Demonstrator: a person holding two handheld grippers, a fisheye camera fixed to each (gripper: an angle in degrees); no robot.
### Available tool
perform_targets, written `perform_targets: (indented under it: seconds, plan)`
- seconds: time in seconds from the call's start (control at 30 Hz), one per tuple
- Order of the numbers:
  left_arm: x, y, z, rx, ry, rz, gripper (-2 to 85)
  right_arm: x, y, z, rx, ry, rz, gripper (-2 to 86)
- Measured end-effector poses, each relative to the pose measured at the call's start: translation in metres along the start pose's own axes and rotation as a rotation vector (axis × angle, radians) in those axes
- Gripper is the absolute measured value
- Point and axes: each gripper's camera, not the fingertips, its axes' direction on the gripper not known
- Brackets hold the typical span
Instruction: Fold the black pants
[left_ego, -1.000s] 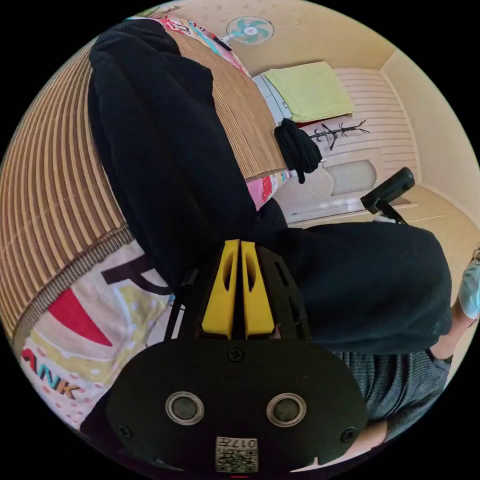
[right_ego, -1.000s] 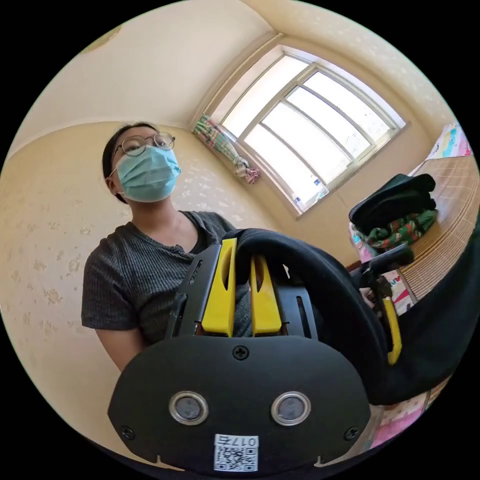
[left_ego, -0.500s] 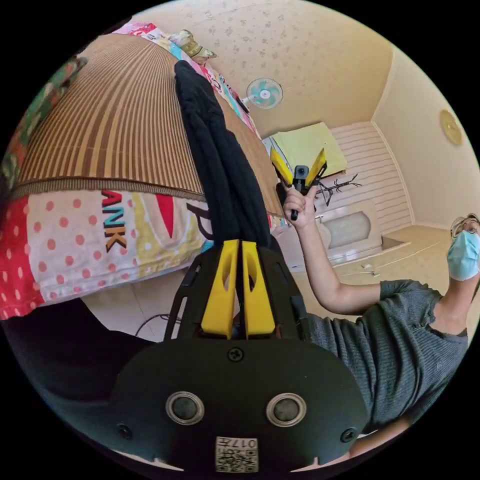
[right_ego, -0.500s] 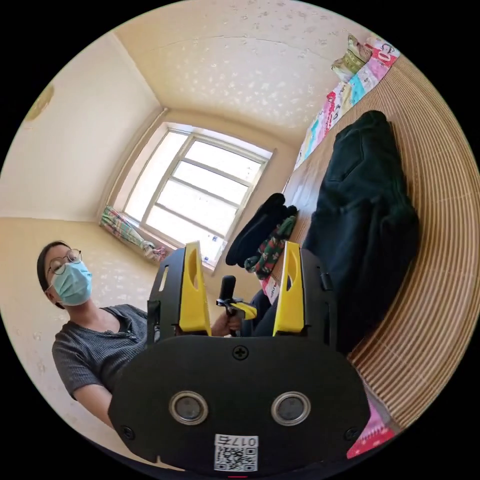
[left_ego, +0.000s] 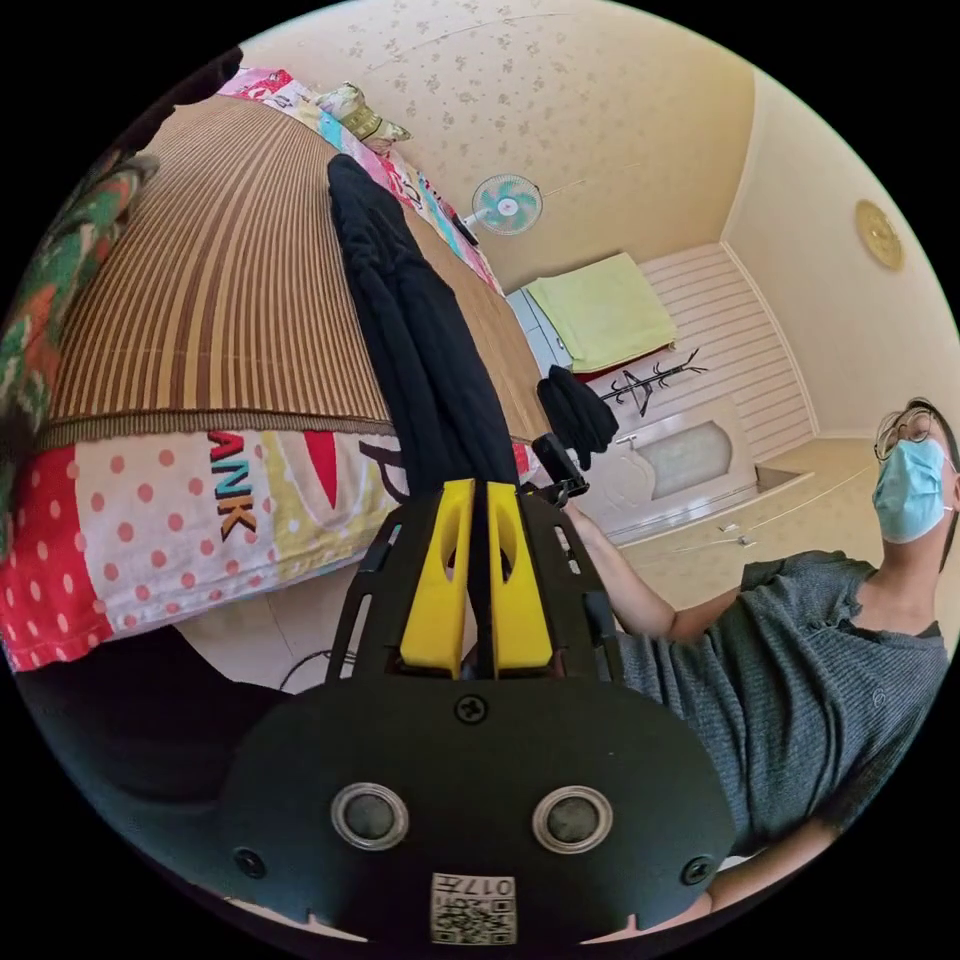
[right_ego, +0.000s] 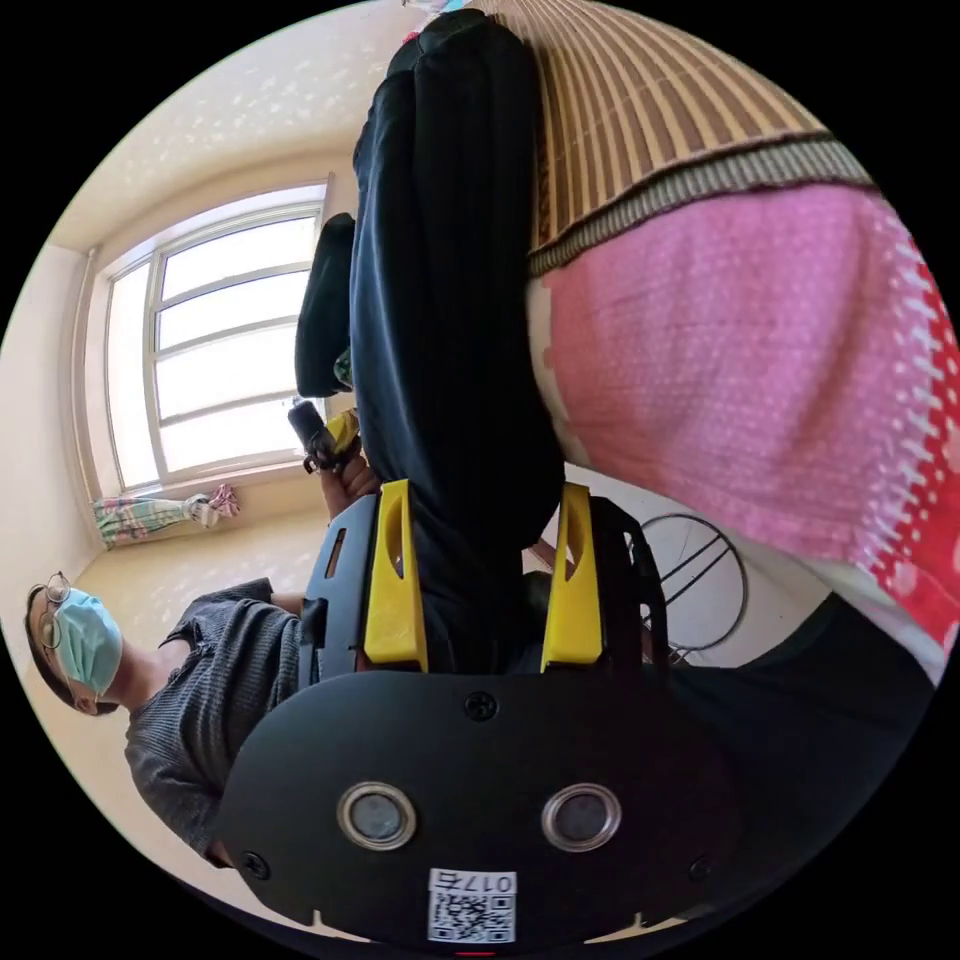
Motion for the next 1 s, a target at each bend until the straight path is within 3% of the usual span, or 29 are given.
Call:
perform_targets:
  seconds: [0.07, 0.3, 0.43, 0.53, 0.67, 0.7, 0.83, 1.0]
  plan:
    - [0.023, -0.017, 0.006, -0.013, -0.014, 0.056, 3.0, -0.007, -0.006, 0.006, -0.082, -0.038, -0.074, 13.0]
    - [0.097, -0.100, 0.018, -0.063, -0.122, 0.259, -0.1, -0.103, 0.028, -0.015, -0.098, -0.330, -0.475, 8.1]
    - [0.103, -0.142, 0.031, -0.068, -0.175, 0.308, -0.8, -0.164, 0.053, -0.012, -0.174, -0.441, -0.699, 7.5]
    - [0.079, -0.163, 0.065, -0.167, -0.230, 0.270, -0.9, -0.185, 0.057, -0.015, -0.172, -0.590, -0.784, 7.1]
    - [0.039, -0.139, 0.147, -0.528, 0.070, 0.145, -1.0, -0.198, 0.048, -0.047, -0.073, -0.754, -0.865, 6.6]
    - [0.039, -0.125, 0.156, -0.547, 0.145, 0.131, -1.0, -0.198, 0.045, -0.054, -0.048, -0.758, -0.866, 6.6]
    - [0.037, -0.095, 0.147, -0.456, 0.194, 0.035, -0.9, -0.175, -0.003, -0.097, 0.136, -0.785, -0.762, 6.5]
    - [0.011, -0.054, 0.061, -0.062, 0.180, -0.181, 0.2, -0.126, -0.070, -0.136, 0.426, -0.653, -0.519, 6.5]
